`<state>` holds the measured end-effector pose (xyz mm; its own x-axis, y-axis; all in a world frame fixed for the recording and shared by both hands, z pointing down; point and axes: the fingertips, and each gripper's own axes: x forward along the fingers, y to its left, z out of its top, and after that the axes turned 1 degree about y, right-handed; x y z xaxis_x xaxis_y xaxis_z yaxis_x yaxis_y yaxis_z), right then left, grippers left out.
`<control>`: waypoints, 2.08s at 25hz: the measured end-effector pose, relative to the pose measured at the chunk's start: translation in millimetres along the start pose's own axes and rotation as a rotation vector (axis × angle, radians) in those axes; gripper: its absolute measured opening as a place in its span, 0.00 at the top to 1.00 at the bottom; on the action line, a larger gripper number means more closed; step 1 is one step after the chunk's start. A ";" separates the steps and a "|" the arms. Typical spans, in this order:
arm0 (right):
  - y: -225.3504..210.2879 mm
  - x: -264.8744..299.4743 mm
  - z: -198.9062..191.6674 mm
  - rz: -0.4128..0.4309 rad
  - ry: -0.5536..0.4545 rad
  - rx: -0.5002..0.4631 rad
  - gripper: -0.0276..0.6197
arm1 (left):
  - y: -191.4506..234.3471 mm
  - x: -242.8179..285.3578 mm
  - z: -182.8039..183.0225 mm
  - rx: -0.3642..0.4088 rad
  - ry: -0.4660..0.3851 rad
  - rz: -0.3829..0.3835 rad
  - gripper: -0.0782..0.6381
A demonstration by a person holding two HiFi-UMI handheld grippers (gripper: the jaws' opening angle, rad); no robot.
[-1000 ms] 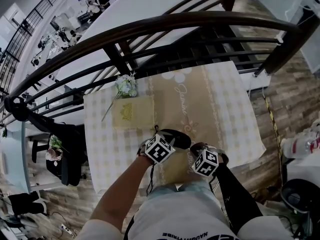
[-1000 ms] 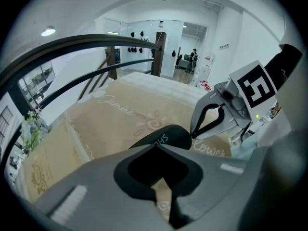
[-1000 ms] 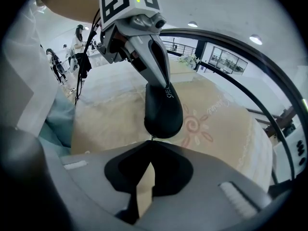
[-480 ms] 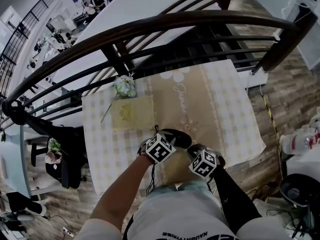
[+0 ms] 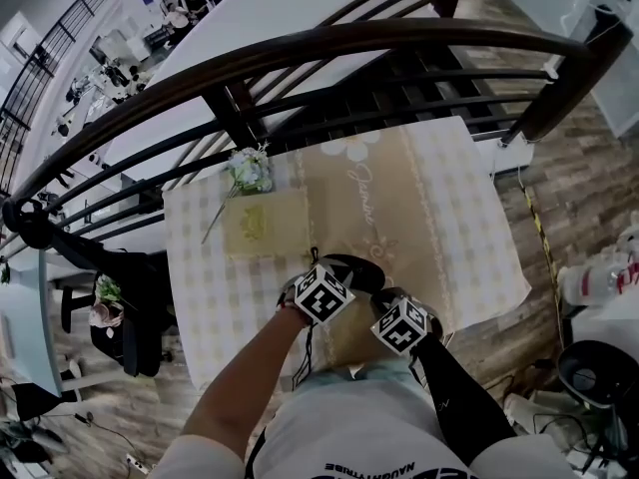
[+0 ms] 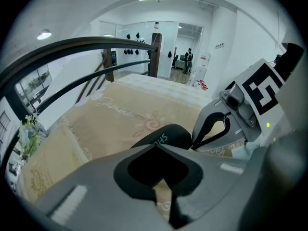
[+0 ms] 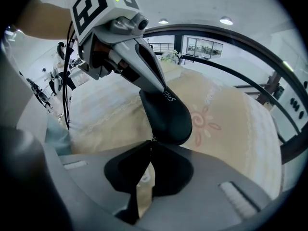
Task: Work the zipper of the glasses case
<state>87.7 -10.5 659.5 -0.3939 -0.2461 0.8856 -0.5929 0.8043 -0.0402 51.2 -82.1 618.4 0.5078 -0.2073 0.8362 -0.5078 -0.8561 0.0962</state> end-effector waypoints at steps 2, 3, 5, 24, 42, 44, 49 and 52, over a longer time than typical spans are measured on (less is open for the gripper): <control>0.1 0.0 0.2 -0.001 -0.003 0.016 0.91 | 0.0 0.3 0.1 0.004 -0.001 0.003 0.88; 0.5 -0.3 1.4 0.000 -0.005 0.023 0.91 | 0.5 0.3 0.3 0.006 -0.001 0.007 0.88; 1.0 -1.4 3.6 0.002 -0.011 0.035 0.90 | 1.6 0.1 1.4 0.010 0.002 0.017 0.88; -33.4 -34.1 5.3 -0.135 -0.136 0.119 0.84 | -0.1 -7.9 -0.4 -0.060 -0.122 0.117 0.89; -108.0 -125.5 111.0 -0.094 -0.619 0.090 0.70 | 33.0 -132.9 84.4 -0.302 -0.603 0.554 0.89; -116.0 -143.6 124.7 -0.103 -0.672 0.075 0.70 | 32.2 -150.0 96.1 -0.313 -0.642 0.581 0.89; -131.1 -188.7 156.2 -0.139 -0.797 0.056 0.69 | 31.5 -195.5 118.9 -0.302 -0.717 0.654 0.89; -134.8 -213.8 175.4 -0.166 -0.862 0.032 0.67 | 35.7 -228.2 126.3 -0.296 -0.751 0.747 0.89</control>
<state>128.7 -161.2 394.4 -0.6864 -0.6920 0.2234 -0.7040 0.7094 0.0343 5.1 -125.2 362.8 0.2462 -0.9472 0.2056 -0.9594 -0.2683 -0.0871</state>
